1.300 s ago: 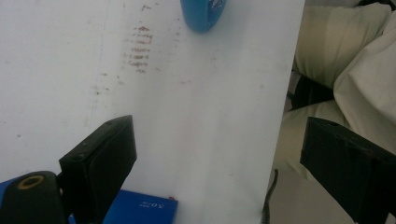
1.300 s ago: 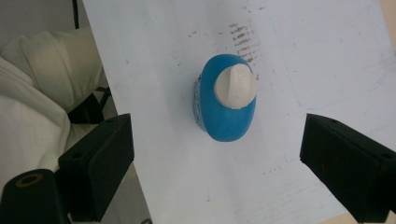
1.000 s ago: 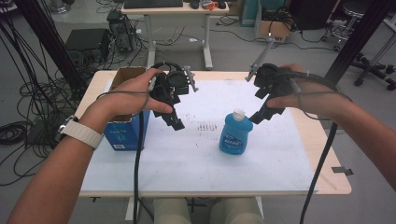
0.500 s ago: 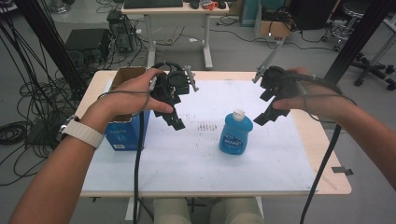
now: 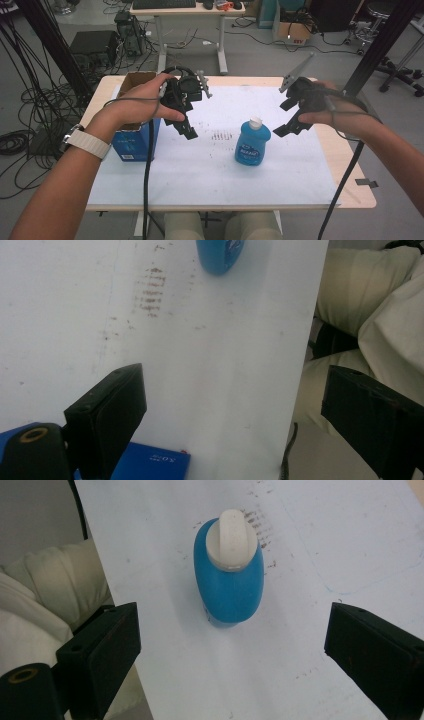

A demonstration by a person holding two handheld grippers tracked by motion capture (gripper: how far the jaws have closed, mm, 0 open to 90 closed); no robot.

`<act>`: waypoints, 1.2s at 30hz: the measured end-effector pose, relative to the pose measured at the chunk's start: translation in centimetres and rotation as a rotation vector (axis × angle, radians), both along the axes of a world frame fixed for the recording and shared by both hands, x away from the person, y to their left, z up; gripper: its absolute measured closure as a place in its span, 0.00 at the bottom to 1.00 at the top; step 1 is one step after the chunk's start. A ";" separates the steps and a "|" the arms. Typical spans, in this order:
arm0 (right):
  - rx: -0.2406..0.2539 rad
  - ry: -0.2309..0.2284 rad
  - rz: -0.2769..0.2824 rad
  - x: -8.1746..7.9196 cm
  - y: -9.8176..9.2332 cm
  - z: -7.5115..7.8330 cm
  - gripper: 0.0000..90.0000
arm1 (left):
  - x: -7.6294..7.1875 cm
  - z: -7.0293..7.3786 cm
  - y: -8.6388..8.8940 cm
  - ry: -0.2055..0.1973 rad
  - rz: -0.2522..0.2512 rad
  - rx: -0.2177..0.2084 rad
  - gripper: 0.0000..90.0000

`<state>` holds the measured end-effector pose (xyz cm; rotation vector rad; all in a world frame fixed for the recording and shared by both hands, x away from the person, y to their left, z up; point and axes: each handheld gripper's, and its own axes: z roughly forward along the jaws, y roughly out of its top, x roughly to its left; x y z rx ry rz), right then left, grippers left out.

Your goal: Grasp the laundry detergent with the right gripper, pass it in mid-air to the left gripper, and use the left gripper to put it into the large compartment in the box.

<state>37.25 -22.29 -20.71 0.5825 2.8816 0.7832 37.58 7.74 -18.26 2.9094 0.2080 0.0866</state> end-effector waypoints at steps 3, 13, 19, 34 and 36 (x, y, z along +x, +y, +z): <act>0.028 -0.017 0.009 0.1 -0.6 -1.0 0.07 | 0.0 0.1 0.0 -0.004 0.000 -0.009 0.13; 0.074 -0.010 0.022 0.1 -1.3 -3.1 0.07 | 0.0 0.2 -0.2 -0.007 -0.002 -0.015 0.13; 0.095 -0.024 0.030 -0.1 -1.7 -3.7 0.07 | 0.0 0.1 -0.3 -0.006 -0.002 -0.011 0.13; 0.170 -0.072 0.027 -0.5 -3.1 -5.6 0.07 | -0.1 0.0 -0.4 -0.009 0.001 -0.014 0.14; 0.178 -0.077 0.028 -0.5 -3.3 -5.8 0.07 | -0.1 0.0 -0.4 -0.010 0.001 -0.016 0.14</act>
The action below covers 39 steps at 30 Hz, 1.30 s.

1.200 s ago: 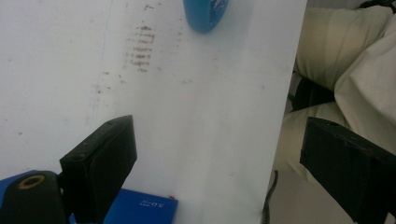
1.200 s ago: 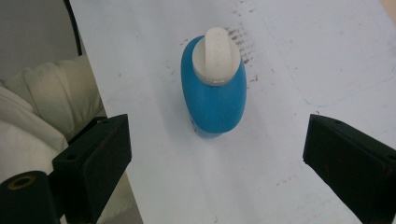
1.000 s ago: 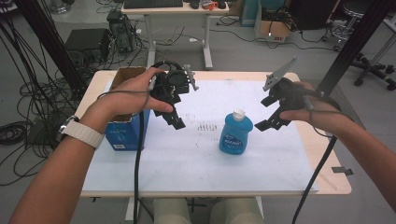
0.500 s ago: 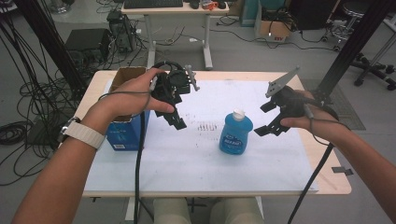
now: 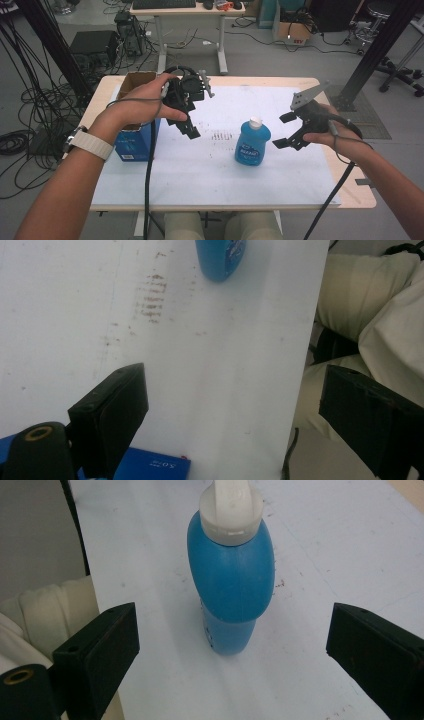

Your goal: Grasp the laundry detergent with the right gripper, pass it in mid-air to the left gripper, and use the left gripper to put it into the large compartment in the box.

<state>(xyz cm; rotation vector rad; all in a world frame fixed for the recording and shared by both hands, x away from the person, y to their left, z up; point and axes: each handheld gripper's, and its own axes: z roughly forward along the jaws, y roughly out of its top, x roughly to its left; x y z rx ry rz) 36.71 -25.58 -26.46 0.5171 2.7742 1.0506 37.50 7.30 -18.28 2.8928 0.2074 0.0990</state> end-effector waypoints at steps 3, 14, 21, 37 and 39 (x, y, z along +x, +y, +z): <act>0.018 -0.020 0.006 -0.1 -0.1 -0.3 0.07 | 0.0 0.0 -0.1 -0.001 -0.002 0.001 0.14; 0.050 -0.024 -0.009 -0.4 -0.1 -0.9 0.07 | -0.1 0.0 0.0 -0.006 -0.002 -0.006 0.14; 0.072 -0.020 -0.026 -0.6 -0.1 -1.1 0.08 | -0.1 0.0 0.0 -0.008 0.001 -0.009 0.15; 0.098 -0.028 -0.022 -0.6 -0.2 -1.2 0.09 | -0.1 0.2 0.0 -0.016 0.003 -0.014 0.15; 0.119 -0.016 -0.042 -0.8 -0.1 -1.4 0.09 | -0.1 0.2 0.0 -0.015 0.002 -0.014 0.15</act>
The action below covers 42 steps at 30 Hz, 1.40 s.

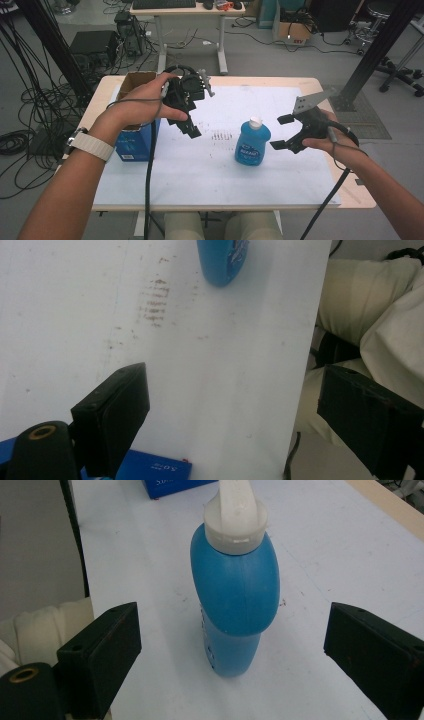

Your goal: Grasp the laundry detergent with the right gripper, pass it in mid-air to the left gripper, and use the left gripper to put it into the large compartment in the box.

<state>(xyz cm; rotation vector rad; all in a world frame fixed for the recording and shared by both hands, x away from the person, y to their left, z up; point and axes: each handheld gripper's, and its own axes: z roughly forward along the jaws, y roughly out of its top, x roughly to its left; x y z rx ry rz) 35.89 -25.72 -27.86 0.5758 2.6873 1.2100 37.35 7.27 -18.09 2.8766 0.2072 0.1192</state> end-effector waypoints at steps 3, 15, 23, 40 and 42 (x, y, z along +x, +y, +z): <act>0.022 0.003 -0.007 -0.1 0.0 -0.3 0.08 | 0.0 -0.1 -0.1 0.000 -0.001 -0.001 0.15; 0.068 -0.012 -0.013 -0.3 -0.6 -1.9 0.06 | 0.0 -0.1 -0.2 -0.001 0.002 0.001 0.16; 0.087 -0.039 -0.014 -0.4 -0.8 -2.9 0.06 | -0.1 -0.1 -0.3 -0.002 -0.002 0.003 0.16; 0.122 -0.067 -0.011 -0.6 -0.6 -3.9 0.05 | -0.3 0.1 -0.1 -0.013 0.006 -0.004 0.16; 0.123 -0.066 -0.011 -0.6 -0.6 -4.0 0.05 | -0.3 0.2 -0.1 -0.012 0.008 -0.005 0.16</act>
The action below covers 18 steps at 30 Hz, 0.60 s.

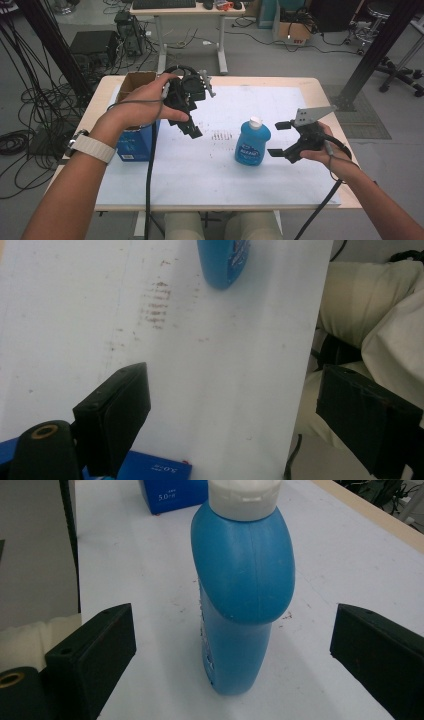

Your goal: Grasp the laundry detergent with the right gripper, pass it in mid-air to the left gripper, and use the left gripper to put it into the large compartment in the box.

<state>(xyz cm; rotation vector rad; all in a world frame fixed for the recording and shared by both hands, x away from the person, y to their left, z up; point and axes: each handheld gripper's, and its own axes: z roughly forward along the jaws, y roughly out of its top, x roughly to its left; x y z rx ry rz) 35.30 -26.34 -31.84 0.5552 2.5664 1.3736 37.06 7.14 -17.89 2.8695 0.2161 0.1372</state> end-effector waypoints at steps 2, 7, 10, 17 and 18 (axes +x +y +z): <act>0.004 0.001 0.000 0.0 0.0 0.0 0.05 | 0.0 0.0 0.0 -0.003 -0.002 -0.002 0.16; 0.011 0.000 -0.004 0.1 -0.3 0.0 0.05 | 0.1 0.1 0.0 -0.003 0.001 -0.004 0.16; 0.012 0.002 -0.002 0.1 -0.4 0.0 0.05 | 0.1 0.0 0.0 -0.002 0.001 -0.003 0.16; 0.015 0.004 -0.001 0.1 -0.5 -0.3 0.05 | 0.1 0.1 0.1 -0.001 0.004 -0.004 0.16; 0.017 0.001 -0.003 0.1 -0.5 -0.3 0.05 | 0.0 0.1 0.0 -0.001 0.006 -0.002 0.16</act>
